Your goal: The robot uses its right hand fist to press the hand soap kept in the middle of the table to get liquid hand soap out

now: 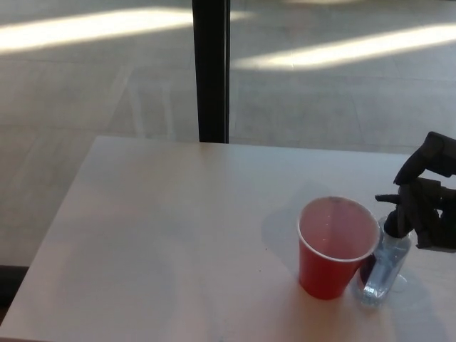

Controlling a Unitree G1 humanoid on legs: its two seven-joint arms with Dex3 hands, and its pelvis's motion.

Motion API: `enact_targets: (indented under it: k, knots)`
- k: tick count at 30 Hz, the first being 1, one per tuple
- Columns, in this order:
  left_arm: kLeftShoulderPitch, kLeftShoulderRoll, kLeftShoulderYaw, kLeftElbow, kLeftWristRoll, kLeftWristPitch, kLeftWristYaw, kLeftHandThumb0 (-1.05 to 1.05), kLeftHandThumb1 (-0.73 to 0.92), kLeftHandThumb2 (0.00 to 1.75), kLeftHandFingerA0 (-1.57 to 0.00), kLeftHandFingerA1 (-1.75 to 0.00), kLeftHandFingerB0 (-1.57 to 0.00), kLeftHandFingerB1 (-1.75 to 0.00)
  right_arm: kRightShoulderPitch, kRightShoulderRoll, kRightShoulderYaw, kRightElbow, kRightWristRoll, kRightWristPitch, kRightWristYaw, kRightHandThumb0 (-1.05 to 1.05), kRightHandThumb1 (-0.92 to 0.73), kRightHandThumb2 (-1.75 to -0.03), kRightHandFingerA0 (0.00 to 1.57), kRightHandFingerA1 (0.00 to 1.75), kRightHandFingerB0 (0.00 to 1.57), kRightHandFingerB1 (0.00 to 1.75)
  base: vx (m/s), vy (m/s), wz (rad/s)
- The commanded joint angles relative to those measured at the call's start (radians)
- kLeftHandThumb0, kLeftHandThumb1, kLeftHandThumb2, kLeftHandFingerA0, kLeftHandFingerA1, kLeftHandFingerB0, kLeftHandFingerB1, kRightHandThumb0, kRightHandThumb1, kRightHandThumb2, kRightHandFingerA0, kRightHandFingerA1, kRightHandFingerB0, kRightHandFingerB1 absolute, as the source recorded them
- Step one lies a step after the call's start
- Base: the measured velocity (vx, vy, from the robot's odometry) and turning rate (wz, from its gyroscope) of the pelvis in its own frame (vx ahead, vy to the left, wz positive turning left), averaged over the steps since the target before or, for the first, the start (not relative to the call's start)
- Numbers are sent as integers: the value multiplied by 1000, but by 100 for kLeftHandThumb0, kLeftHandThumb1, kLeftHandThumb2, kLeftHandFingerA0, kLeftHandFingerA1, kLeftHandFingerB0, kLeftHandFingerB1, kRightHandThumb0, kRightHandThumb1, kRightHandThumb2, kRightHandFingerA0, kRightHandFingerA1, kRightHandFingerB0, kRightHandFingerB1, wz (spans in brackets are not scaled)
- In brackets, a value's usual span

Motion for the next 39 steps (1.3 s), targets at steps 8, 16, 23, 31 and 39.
enact_targets:
  k: [8,16,23,31,39]
  knots:
    - [21,43,-3,-14,6,21,23,-44,92,123,-47,-136,-27,-116,-220,-106,-282,-172,654,618,-308,-24,-67,-109,93,175,62,136,0,0,0]
    - [29,42,-4,3,7,17,15,-42,92,123,-42,-134,-27,-123,-277,-211,-439,-204,941,581,-368,-28,-71,-98,90,175,58,146,0,0,0]
    - [27,43,9,5,-7,27,16,-44,92,122,-39,-126,-16,-99,-193,-317,-680,-210,975,520,-499,-35,-47,-76,105,175,91,99,0,0,0]
    - [28,49,1,-8,4,37,31,-42,92,121,-45,-134,-23,-114,59,-404,-1007,275,658,496,-149,-51,-34,-69,118,152,100,69,0,0,0]
    - [47,45,13,5,-9,10,4,-46,92,127,-56,-108,-30,-88,209,-373,-1019,735,380,223,-404,-64,-56,-80,98,129,69,81,0,0,0]
